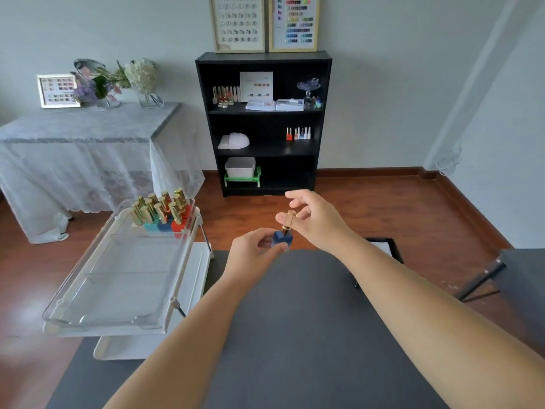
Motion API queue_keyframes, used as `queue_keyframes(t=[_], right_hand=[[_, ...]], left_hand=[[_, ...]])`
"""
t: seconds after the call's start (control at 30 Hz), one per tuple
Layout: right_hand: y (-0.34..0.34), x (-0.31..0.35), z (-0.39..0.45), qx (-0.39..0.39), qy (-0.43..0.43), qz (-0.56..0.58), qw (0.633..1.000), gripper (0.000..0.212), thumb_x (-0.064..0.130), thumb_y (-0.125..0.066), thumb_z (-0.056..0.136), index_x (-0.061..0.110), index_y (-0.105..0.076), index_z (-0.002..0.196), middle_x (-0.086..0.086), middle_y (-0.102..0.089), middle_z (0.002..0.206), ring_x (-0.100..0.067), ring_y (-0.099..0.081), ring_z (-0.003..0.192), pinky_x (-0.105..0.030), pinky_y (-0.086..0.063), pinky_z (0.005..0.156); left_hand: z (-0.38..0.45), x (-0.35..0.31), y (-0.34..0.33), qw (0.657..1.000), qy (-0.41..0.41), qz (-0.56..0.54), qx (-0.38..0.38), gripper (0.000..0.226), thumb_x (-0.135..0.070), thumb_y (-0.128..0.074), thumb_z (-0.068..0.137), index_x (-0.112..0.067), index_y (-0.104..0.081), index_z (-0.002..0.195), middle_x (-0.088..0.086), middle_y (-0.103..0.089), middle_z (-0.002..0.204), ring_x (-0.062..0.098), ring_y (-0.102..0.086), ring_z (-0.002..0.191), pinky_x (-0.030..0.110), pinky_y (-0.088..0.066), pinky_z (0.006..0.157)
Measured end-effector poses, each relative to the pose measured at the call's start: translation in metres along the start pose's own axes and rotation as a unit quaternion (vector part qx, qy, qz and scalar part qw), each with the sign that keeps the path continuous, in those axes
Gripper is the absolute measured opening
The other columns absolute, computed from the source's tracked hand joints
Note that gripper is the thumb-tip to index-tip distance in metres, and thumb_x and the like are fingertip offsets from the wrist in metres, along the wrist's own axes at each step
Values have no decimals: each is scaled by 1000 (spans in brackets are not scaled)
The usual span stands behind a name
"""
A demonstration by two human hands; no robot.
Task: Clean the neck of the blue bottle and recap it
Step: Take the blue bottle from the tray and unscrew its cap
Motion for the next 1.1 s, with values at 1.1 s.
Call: queue_keyframes(t=[1.1], right_hand=[[-12, -17, -27, 89, 2, -50, 995, 9, 31, -65, 89, 29, -69, 96, 14, -63, 83, -4, -57, 75, -19, -42, 63]], left_hand=[[-43, 17, -11, 998, 35, -55, -19, 32, -22, -82, 81, -28, -74, 111, -16, -73, 90, -4, -65, 79, 11, -52, 76]])
Point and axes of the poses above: each hand's wrist, its own z-axis towards the middle knuckle, its own y-axis out of the back of the hand, x = y × z, the point moved 2 cm from there along z, towards the middle knuckle
